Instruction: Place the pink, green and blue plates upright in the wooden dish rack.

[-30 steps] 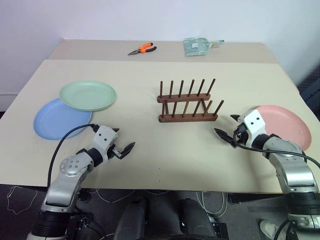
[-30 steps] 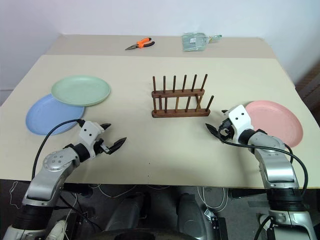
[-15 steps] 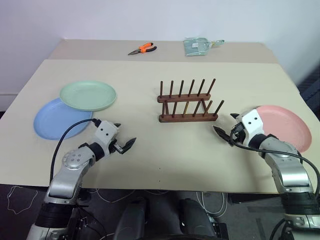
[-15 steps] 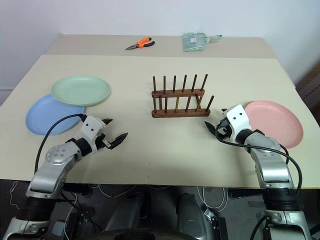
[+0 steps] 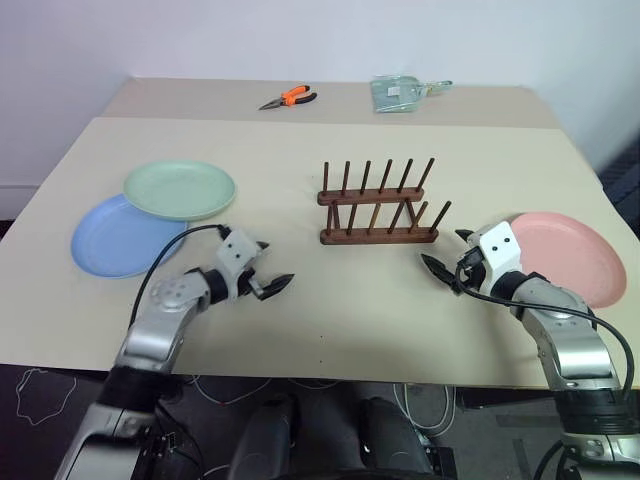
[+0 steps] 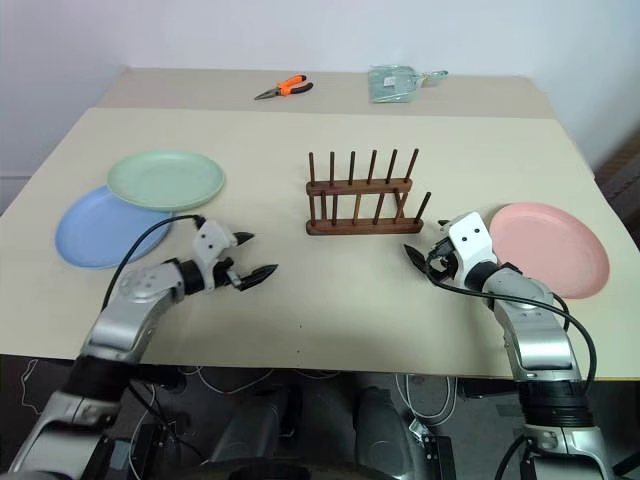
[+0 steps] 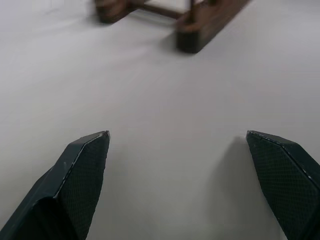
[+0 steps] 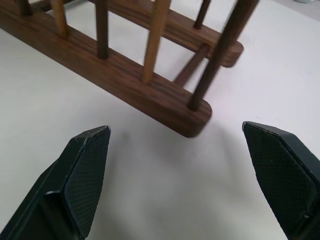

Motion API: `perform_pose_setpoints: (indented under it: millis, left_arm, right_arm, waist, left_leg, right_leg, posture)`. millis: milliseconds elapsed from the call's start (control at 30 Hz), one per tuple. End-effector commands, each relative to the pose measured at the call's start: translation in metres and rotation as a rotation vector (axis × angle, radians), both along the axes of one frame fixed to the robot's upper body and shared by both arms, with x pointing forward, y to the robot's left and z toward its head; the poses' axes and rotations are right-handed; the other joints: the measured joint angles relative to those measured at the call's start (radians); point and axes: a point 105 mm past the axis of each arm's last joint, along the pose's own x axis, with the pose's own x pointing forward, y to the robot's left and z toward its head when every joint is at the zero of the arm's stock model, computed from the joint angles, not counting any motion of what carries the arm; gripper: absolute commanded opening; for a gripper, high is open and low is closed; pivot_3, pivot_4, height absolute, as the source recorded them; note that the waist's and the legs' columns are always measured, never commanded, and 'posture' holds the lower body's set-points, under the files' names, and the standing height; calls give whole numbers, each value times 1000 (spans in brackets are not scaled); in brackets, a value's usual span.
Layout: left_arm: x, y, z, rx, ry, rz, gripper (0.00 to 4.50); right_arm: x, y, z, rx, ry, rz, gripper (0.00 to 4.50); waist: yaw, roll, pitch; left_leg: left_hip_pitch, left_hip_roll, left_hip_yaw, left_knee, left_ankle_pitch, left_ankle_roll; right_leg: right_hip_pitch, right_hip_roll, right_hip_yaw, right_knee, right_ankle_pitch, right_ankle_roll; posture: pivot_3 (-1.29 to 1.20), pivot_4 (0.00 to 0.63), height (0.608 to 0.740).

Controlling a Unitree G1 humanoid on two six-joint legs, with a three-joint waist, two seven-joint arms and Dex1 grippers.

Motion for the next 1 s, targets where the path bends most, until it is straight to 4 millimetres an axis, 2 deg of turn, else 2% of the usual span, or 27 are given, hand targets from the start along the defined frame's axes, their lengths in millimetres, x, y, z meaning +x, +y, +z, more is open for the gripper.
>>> perform_pose_setpoints:
  millis: [33,200,400,500,667,700,833,900,1000]
  left_arm:
    - [22,-19,2,28,-11,-95,4485]
    - [45,-44,-4,70,17,-182,4485]
    - [47,-71,-12,51,63,-259,4485]
    - [44,-76,-19,60,63,-275,3615]
    - [34,-83,-25,14,69,-315,1073]
    - [31,-83,-26,12,64,-332,776]
    - [22,-83,-27,15,49,-375,776]
    - [11,-83,-22,16,25,-444,776]
    - [-13,-78,-15,49,-8,-578,776]
  right_arm:
    - [-4,5,16,5,-76,3,4321]
    - [-14,-1,17,-15,-105,-51,4321]
    - [-26,-8,14,-33,-109,-100,4321]
    - [-30,-8,14,-39,-111,-111,4500]
    - [-32,-9,15,-51,-110,-114,4500]
    - [-33,-9,14,-58,-103,-110,4500]
    - [-38,-11,11,-74,-83,-102,4500]
    - [-46,-16,8,-93,-51,-84,4500]
    - [-60,-33,6,-116,-2,-92,4500]
  waist:
    - [1,0,0]
    - [10,0,0]
    - [17,-1,0]
    - [17,-1,0]
    - [17,-1,-1]
    - [16,-1,-1]
    - [14,0,-1]
    - [14,1,-1]
    - [12,1,-1]
  left_leg:
    - [0,0,0,0,0,0]
    - [0,-1,0,0,0,1]
    - [0,-1,0,2,-1,2]
    - [0,-1,0,2,-1,3]
    - [0,-1,0,3,-1,3]
    - [1,-1,0,3,-1,3]
    - [1,-1,0,2,-2,3]
    - [1,-1,0,2,-2,3]
    - [1,-1,0,1,-2,3]
  right_leg:
    - [0,0,0,0,0,1]
    - [0,1,0,0,0,2]
    - [1,1,-1,0,0,3]
    - [2,1,-1,0,0,3]
    - [3,1,-1,1,1,4]
    - [3,1,-1,0,1,4]
    - [2,1,-1,1,0,4]
    - [2,1,-1,1,0,5]
    - [2,1,0,0,0,5]
  posture:
    - [0,150,738]
    - [0,150,738]
    - [0,150,738]
    - [0,150,738]
    - [0,150,738]
    - [0,150,738]
    - [0,150,738]
    - [0,150,738]
    - [0,150,738]
